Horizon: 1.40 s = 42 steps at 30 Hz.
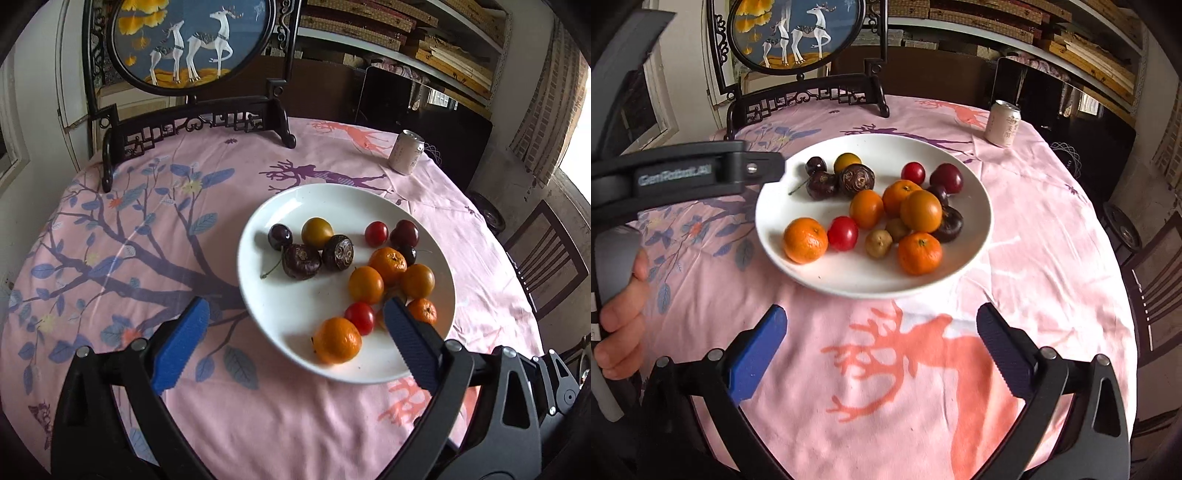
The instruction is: Organize fruits
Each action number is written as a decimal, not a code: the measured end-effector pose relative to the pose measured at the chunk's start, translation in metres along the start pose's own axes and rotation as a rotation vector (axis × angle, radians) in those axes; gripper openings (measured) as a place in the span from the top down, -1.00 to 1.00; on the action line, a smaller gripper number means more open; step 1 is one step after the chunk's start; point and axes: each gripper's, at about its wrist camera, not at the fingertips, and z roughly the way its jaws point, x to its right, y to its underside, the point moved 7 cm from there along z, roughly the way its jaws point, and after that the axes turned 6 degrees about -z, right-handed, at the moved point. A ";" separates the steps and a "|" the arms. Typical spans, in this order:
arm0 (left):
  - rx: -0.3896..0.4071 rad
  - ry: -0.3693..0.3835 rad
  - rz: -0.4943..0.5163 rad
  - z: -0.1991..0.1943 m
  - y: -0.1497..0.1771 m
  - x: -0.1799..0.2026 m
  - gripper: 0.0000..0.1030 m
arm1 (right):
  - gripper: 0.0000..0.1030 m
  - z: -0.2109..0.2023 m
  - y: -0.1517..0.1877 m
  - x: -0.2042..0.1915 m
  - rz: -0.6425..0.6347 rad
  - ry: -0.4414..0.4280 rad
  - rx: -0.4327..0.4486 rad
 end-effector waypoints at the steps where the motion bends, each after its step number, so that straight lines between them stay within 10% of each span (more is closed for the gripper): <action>1: 0.012 -0.011 0.004 -0.009 0.005 0.000 -0.92 | -0.97 -0.004 0.004 0.004 0.018 0.000 0.000; 15: -0.007 -0.064 0.005 -0.081 0.087 -0.007 -0.92 | -0.97 -0.042 0.041 0.011 0.059 0.036 0.002; 42: -0.008 -0.077 -0.024 -0.087 0.092 -0.016 -0.92 | -0.97 -0.044 0.048 0.002 0.055 0.009 -0.007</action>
